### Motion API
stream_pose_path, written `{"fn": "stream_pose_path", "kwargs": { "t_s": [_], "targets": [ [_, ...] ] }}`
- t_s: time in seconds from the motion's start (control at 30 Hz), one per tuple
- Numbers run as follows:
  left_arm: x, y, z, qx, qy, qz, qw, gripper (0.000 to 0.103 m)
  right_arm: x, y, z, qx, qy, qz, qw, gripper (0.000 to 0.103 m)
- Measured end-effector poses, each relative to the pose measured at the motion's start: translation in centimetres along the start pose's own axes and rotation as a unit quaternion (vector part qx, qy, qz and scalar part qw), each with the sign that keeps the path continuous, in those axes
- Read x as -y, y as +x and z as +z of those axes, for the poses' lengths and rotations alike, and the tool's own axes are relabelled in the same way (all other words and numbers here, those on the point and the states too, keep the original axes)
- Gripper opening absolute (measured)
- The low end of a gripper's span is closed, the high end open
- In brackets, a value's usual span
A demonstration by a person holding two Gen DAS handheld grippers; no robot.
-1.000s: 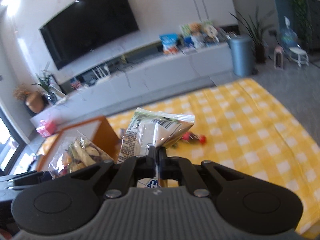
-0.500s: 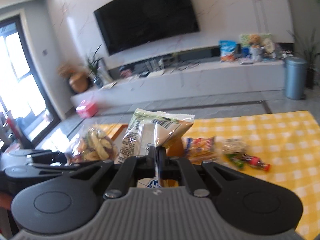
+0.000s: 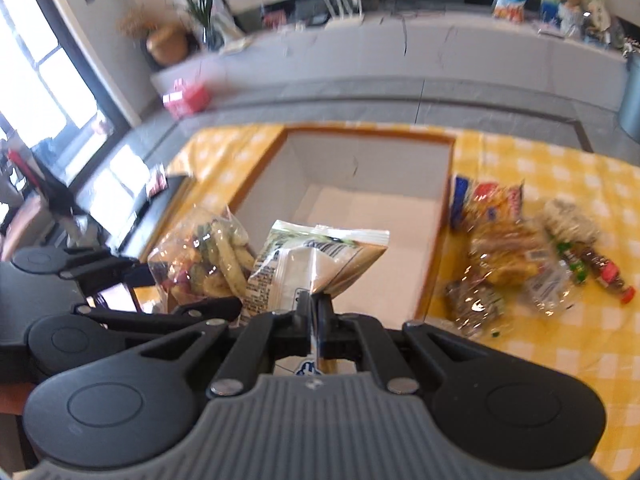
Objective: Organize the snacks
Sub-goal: 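Lower both bags into the box and open both grippers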
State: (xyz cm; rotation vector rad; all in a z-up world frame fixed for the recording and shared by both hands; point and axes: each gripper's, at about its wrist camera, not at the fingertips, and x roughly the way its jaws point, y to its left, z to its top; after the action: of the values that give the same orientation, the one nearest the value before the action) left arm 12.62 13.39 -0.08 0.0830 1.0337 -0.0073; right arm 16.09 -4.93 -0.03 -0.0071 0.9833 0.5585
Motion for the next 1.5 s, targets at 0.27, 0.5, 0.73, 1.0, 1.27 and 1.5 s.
{"fn": "stream_pose_path", "kwargs": {
  "t_s": [0.27, 0.5, 0.73, 1.0, 1.27, 1.5],
  "targets": [
    [-0.1, 2.3, -0.1, -0.017, 0.021, -0.008, 0.9996, 0.061, 0.2, 4.8, -0.2, -0.058, -0.022, -0.012, 0.998, 0.0],
    [-0.4, 4.4, -0.5, -0.047, 0.031, -0.012, 0.9984, 0.061, 0.6, 7.4, -0.7, -0.094, -0.035, -0.003, 0.995, 0.0],
    [-0.9, 6.0, -0.2, -0.084, 0.022, -0.012, 0.9962, 0.061, 0.7, 9.8, -0.6, -0.124, -0.054, 0.0, 0.991, 0.0],
    [-0.2, 6.5, 0.2, -0.104, 0.043, 0.0, 0.9937, 0.063, 0.5, 10.6, -0.5, -0.132, -0.068, 0.001, 0.989, 0.004],
    [-0.2, 6.3, 0.0, -0.099, 0.044, 0.005, 0.9941, 0.066, 0.5, 10.3, -0.5, -0.128, -0.076, -0.001, 0.989, 0.008],
    [-0.6, 5.3, 0.4, -0.079, 0.025, 0.011, 0.9965, 0.07, 0.4, 9.3, -0.1, -0.109, -0.08, -0.01, 0.991, 0.019]
  ]
}}
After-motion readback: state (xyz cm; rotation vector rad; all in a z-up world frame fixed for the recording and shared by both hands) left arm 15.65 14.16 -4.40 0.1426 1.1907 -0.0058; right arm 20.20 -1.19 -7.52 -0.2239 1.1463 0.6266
